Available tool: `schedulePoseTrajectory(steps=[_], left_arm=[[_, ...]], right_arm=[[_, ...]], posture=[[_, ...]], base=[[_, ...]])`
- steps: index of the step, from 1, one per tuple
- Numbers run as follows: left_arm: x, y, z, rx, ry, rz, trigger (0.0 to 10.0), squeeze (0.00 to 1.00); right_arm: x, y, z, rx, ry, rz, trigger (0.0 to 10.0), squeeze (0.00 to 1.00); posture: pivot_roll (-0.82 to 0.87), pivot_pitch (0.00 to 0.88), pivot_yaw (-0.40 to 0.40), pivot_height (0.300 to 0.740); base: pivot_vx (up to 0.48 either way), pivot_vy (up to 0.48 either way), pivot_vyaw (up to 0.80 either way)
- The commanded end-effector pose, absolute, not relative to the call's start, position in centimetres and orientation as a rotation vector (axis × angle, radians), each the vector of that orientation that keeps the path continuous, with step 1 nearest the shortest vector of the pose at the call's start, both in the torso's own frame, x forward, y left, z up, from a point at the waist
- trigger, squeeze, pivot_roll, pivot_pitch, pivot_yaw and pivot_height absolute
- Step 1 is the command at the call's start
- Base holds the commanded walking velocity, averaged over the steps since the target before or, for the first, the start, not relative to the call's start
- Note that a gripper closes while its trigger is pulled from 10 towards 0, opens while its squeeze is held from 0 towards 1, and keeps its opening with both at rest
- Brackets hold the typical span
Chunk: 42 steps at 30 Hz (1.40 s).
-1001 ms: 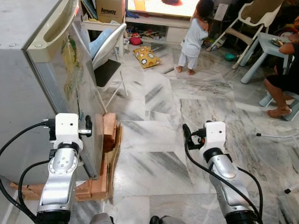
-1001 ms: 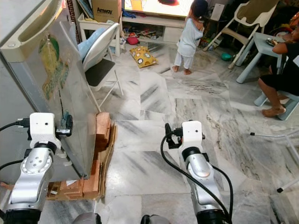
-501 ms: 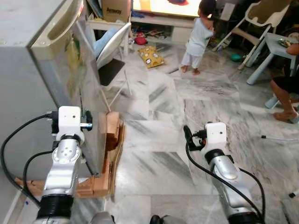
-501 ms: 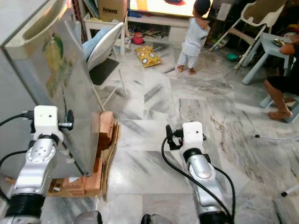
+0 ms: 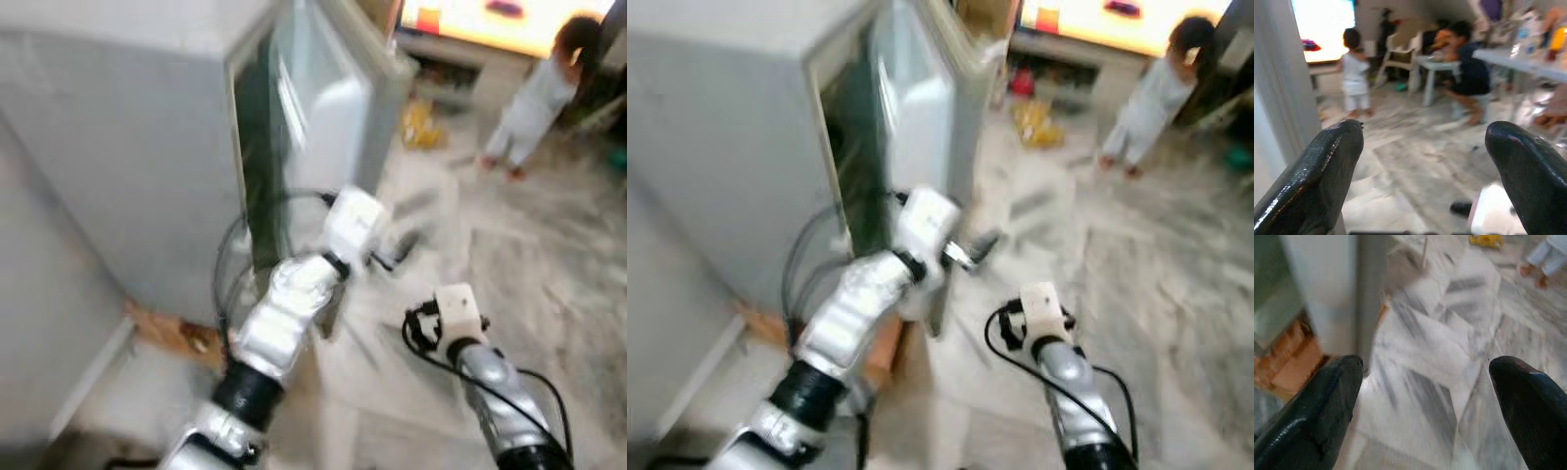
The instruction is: Restocking fridge
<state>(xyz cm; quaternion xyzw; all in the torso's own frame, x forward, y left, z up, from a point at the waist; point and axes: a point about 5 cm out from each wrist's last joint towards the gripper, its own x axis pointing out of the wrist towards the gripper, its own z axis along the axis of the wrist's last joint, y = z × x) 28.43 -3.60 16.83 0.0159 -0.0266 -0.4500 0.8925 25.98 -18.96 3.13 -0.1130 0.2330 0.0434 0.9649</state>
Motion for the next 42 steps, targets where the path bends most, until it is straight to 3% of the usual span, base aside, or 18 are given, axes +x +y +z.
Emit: schedulePoseTrajectory(steps=[1,3,6,9,12,18,26,35,42], left_arm=[[29.7,-1.3,15.5,0.037,-0.013,-0.817,10.0,0.00],[30.2,0.9,15.0,0.049,-0.014,-0.746,10.0,0.00],[30.2,1.6,14.9,0.053,-0.016,-0.730,10.0,0.00],[30.0,5.4,14.1,0.102,0.003,-0.625,10.0,0.00],[29.2,9.0,13.8,0.153,-0.004,-0.483,10.0,0.00],[27.3,12.7,13.4,0.145,0.020,-0.328,10.0,0.00],[24.1,15.0,11.2,0.139,0.108,-0.245,10.0,0.00],[23.6,15.8,11.0,0.163,0.127,-0.197,10.0,0.00],[22.9,16.1,10.2,0.192,0.147,-0.165,10.0,0.00]], right_arm=[[25.9,-19.0,3.3,-0.242,0.464,0.101,10.0,0.00],[25.9,-18.8,3.4,-0.234,0.446,0.114,10.0,0.00],[25.9,-18.8,3.5,-0.230,0.440,0.113,10.0,0.00],[26.4,-18.8,4.1,-0.213,0.399,0.094,10.0,0.00],[27.4,-18.5,5.3,-0.198,0.357,0.099,10.0,0.00],[28.6,-18.0,6.2,-0.217,0.350,0.137,10.0,0.00],[29.3,-17.2,6.2,-0.239,0.392,0.193,10.0,0.00],[29.4,-16.2,6.4,-0.334,0.422,0.347,10.0,0.00],[28.2,-15.1,6.4,-0.256,0.383,0.319,10.0,0.00]], posture=[[0.10,0.081,-0.119,0.740],[0.11,0.084,-0.120,0.740],[0.11,0.084,-0.120,0.740],[0.12,0.087,-0.117,0.740],[0.14,0.094,-0.115,0.740],[0.17,0.115,-0.122,0.740],[0.16,0.100,-0.126,0.740],[0.14,0.077,-0.116,0.740],[0.14,0.069,-0.117,0.740]], base=[[0.000,0.000,0.00],[0.000,0.000,0.00],[0.000,0.000,0.00],[0.000,0.000,0.00],[0.000,0.000,0.00],[0.000,-0.329,0.00],[0.000,-0.468,0.00],[0.112,-0.390,0.00],[0.385,-0.282,0.00]])
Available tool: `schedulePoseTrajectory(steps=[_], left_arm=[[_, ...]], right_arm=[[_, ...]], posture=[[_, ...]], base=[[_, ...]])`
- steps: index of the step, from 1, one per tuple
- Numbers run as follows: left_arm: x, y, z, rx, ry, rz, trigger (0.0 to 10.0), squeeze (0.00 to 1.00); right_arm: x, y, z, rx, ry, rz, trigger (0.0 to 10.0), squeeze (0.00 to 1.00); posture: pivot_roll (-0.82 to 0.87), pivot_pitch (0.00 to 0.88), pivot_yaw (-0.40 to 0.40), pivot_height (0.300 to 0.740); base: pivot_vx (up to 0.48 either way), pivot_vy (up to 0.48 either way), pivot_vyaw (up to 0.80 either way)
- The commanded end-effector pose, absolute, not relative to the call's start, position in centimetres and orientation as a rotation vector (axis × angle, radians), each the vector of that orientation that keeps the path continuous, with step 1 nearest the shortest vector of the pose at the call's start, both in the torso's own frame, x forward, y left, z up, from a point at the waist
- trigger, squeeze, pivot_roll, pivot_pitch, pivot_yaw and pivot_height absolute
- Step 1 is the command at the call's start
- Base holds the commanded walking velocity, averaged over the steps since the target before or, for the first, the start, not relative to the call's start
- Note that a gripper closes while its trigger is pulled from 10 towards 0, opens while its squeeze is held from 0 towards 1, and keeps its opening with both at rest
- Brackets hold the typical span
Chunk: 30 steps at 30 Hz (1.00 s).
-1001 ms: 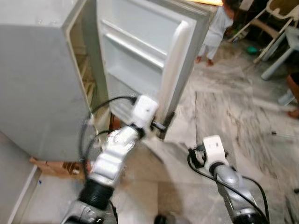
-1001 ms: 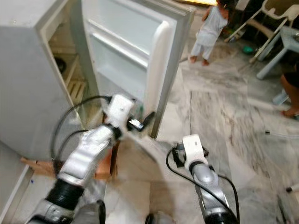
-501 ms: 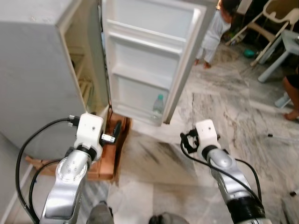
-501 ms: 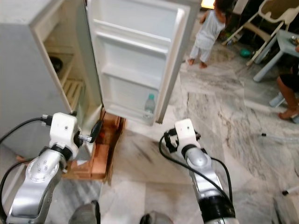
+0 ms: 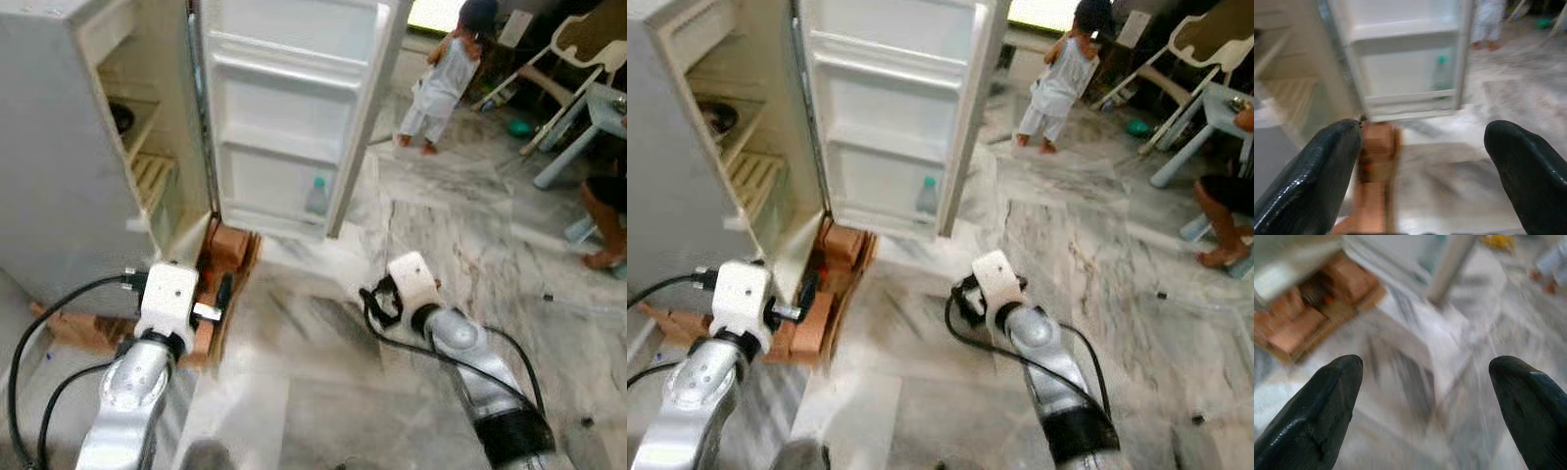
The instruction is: Restocking fridge
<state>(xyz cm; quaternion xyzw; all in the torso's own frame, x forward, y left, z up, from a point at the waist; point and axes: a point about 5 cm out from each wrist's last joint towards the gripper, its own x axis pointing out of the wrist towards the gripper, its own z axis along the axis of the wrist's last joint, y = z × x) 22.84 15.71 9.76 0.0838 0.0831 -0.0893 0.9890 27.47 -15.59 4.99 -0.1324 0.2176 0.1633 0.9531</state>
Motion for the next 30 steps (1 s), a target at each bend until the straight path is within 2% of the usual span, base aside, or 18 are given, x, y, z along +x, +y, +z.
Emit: schedulePoseTrajectory(steps=[1,2,5,6,8,11,14,17,22,26,30], left_arm=[[22.9,16.1,10.2,0.198,0.149,-0.162,10.0,0.00],[23.0,15.9,10.3,0.200,0.138,-0.162,10.0,0.00],[23.1,15.7,10.5,0.202,0.128,-0.162,10.0,0.00],[23.2,15.8,10.7,0.198,0.120,-0.152,10.0,0.00],[23.3,15.8,10.8,0.193,0.113,-0.145,10.0,0.00],[23.3,15.9,10.8,0.196,0.111,-0.139,10.0,0.00],[23.4,15.9,10.8,0.197,0.106,-0.127,10.0,0.00],[23.3,16.5,10.8,0.204,0.083,-0.059,10.0,0.00],[23.2,17.6,10.6,0.181,0.080,0.032,10.0,0.00],[23.6,17.1,10.9,0.178,0.068,0.021,10.0,0.00],[23.8,16.4,11.0,0.183,0.057,-0.020,10.0,0.00]], right_arm=[[28.1,-15.1,6.3,-0.255,0.375,0.301,10.0,0.00],[28.0,-15.1,6.4,-0.262,0.341,0.231,10.0,0.00],[28.0,-15.1,6.8,-0.271,0.308,0.181,10.0,0.00],[28.4,-15.0,7.6,-0.228,0.253,0.126,10.0,0.00],[28.6,-15.2,8.4,-0.265,0.192,0.094,10.0,0.00],[28.8,-15.3,8.5,-0.213,0.214,0.051,10.0,0.00],[28.9,-15.3,8.8,-0.149,0.196,0.041,10.0,0.00],[28.9,-14.9,10.3,-0.024,0.060,0.075,10.0,0.00],[28.6,-15.5,10.4,-0.034,0.039,0.073,10.0,0.00],[28.7,-15.6,10.2,-0.029,0.050,0.080,10.0,0.00],[29.0,-15.5,10.3,-0.019,0.039,0.085,10.0,0.00]], posture=[[0.14,0.069,-0.117,0.740],[0.14,0.077,-0.115,0.740],[0.14,0.076,-0.117,0.740],[0.14,0.080,-0.121,0.740],[0.13,0.081,-0.122,0.740],[0.12,0.079,-0.123,0.740],[0.12,0.077,-0.125,0.740],[0.11,0.070,-0.135,0.740],[0.11,0.068,-0.144,0.740],[0.11,0.069,-0.146,0.740],[0.11,0.067,-0.139,0.740]], base=[[0.409,-0.244,0.00],[0.412,-0.244,0.00],[0.412,-0.244,0.00],[0.428,0.000,0.00],[0.428,0.000,0.00],[0.449,0.000,0.00],[0.465,0.000,0.00],[0.466,0.000,0.00],[0.472,0.000,0.00],[0.478,0.000,0.00],[0.480,0.000,-0.64]])
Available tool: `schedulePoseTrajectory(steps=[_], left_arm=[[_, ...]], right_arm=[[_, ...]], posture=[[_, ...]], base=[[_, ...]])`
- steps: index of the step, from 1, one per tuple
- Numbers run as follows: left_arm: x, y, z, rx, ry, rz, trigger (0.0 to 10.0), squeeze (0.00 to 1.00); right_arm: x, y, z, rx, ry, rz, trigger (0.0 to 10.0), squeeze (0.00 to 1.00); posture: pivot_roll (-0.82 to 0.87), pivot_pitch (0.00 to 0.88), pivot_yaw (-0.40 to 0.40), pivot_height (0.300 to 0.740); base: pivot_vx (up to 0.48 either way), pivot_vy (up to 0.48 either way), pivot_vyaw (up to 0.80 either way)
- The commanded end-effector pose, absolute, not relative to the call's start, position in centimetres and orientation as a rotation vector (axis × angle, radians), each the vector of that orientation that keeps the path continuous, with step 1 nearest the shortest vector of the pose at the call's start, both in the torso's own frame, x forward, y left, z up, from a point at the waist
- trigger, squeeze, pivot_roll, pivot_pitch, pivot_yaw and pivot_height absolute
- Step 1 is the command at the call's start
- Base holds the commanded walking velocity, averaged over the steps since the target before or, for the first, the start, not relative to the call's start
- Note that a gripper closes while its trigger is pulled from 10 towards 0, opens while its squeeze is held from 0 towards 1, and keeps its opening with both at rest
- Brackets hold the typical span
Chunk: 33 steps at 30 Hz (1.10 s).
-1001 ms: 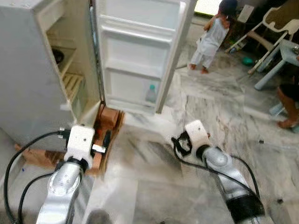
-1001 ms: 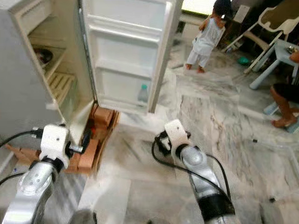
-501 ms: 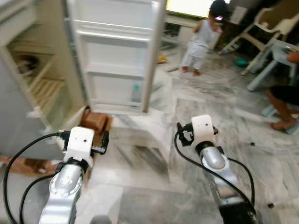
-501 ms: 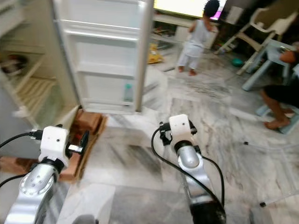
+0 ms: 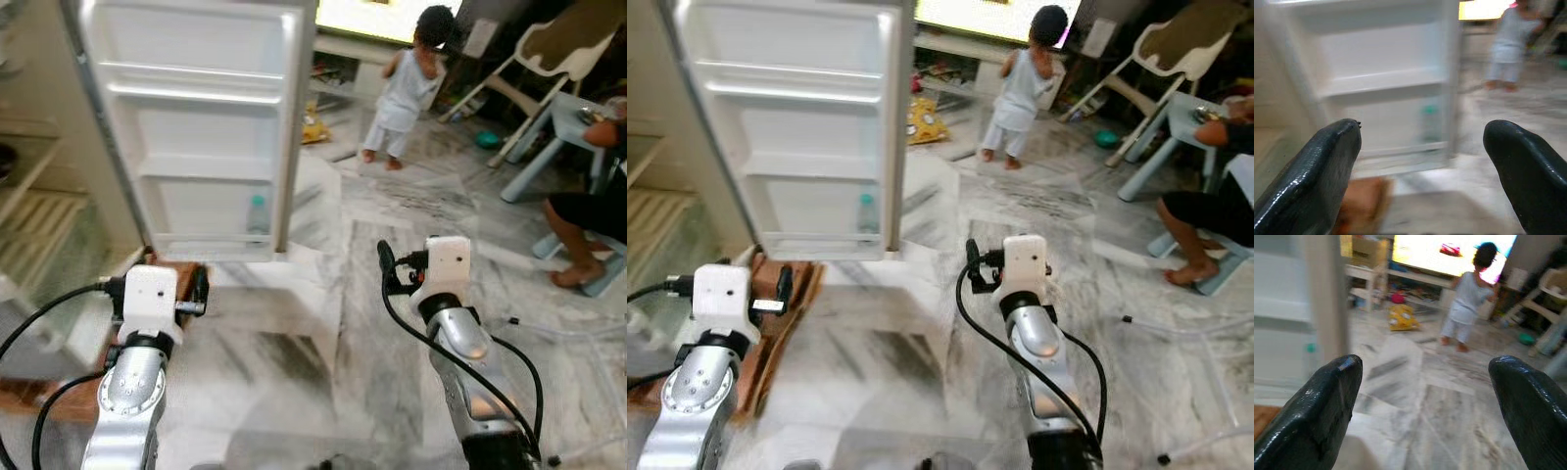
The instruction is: Restocking fridge
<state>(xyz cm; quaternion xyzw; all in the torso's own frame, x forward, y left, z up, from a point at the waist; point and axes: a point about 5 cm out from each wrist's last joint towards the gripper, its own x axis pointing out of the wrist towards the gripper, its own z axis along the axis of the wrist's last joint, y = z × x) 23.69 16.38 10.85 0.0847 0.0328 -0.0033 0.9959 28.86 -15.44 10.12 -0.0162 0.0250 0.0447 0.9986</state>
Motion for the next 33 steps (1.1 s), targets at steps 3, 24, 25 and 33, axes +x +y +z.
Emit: schedulePoseTrajectory(steps=[3,24,25,33], left_arm=[[23.7,16.2,10.9,0.188,0.059,-0.036,10.0,0.00],[26.9,14.6,11.9,0.214,0.015,-0.089,10.0,0.00],[26.9,14.6,11.8,0.214,0.015,-0.089,10.0,0.00],[27.3,13.6,11.8,0.199,0.014,-0.109,10.0,0.00]], right_arm=[[29.0,-15.2,10.2,-0.019,0.034,0.091,10.0,0.00],[29.4,-14.5,10.4,-0.017,0.010,0.133,10.0,0.00],[29.4,-14.5,10.4,-0.017,0.010,0.134,10.0,0.00],[29.8,-14.4,10.5,-0.029,0.005,0.139,10.0,0.00]], posture=[[0.11,0.068,-0.134,0.740],[0.10,0.068,-0.130,0.740],[0.10,0.067,-0.130,0.740],[0.10,0.065,-0.131,0.740]], base=[[0.480,0.000,-0.80],[0.480,0.000,-0.10],[0.480,0.000,0.00],[0.480,0.000,0.00]])
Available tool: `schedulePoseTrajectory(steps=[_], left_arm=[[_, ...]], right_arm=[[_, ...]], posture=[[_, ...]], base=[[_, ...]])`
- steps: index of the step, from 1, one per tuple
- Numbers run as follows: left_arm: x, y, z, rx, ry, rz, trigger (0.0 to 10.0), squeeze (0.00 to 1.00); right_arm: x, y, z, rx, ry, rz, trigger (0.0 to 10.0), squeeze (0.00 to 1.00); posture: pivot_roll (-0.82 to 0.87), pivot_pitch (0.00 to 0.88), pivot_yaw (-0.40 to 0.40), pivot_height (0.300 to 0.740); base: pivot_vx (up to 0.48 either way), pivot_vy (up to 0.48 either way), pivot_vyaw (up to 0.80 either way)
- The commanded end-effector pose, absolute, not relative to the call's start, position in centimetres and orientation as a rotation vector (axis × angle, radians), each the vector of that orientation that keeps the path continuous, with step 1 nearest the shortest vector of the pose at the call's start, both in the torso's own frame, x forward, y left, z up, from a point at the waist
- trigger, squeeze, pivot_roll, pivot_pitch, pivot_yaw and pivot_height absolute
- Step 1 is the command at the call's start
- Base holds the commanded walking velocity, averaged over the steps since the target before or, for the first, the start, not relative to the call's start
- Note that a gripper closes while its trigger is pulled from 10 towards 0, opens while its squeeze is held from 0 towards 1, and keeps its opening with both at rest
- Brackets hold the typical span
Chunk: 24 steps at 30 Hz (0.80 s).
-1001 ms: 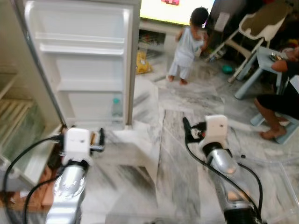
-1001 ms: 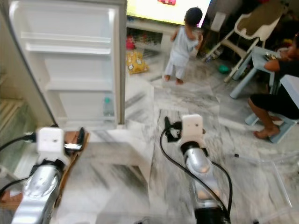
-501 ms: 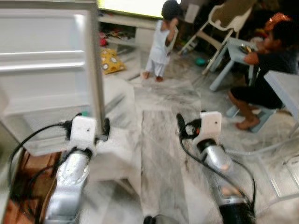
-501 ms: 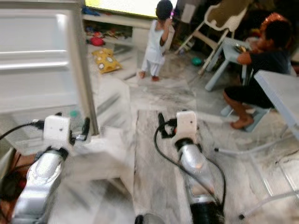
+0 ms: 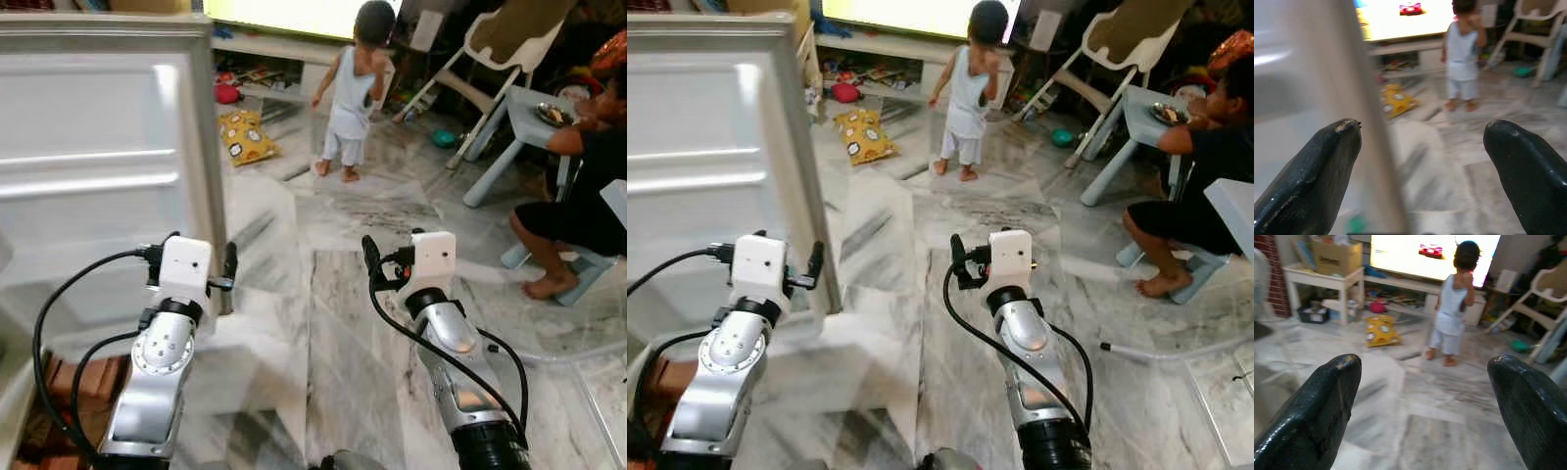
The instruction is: Restocking fridge
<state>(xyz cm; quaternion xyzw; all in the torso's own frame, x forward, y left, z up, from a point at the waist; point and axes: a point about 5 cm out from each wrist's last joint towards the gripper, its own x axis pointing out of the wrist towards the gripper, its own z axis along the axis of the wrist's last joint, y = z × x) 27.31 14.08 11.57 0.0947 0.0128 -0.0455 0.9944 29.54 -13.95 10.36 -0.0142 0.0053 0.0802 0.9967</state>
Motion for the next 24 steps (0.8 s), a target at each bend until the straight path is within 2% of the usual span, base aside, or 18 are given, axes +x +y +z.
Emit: schedulePoseTrajectory(steps=[1,9,19,24], left_arm=[[27.4,13.5,11.8,0.198,0.013,-0.111,10.0,0.00],[28.2,12.9,11.8,0.206,0.007,-0.131,10.0,0.00],[28.9,14.2,12.3,0.222,-0.026,-0.125,10.0,0.00],[27.4,13.9,12.8,0.193,-0.054,-0.175,10.0,0.00]], right_arm=[[29.8,-14.4,10.6,-0.028,0.004,0.140,10.0,0.00],[29.9,-14.3,10.6,-0.032,-0.001,0.141,10.0,0.00],[30.1,-14.3,10.5,-0.034,0.000,0.138,10.0,0.00],[30.0,-14.2,10.5,-0.035,-0.004,0.141,10.0,0.00]], posture=[[0.10,0.064,-0.131,0.740],[0.09,0.062,-0.132,0.740],[0.10,0.064,-0.134,0.740],[0.11,0.065,-0.129,0.740]], base=[[0.480,0.000,0.00],[0.480,0.000,0.00],[0.464,0.000,0.00],[0.000,0.000,0.00]])
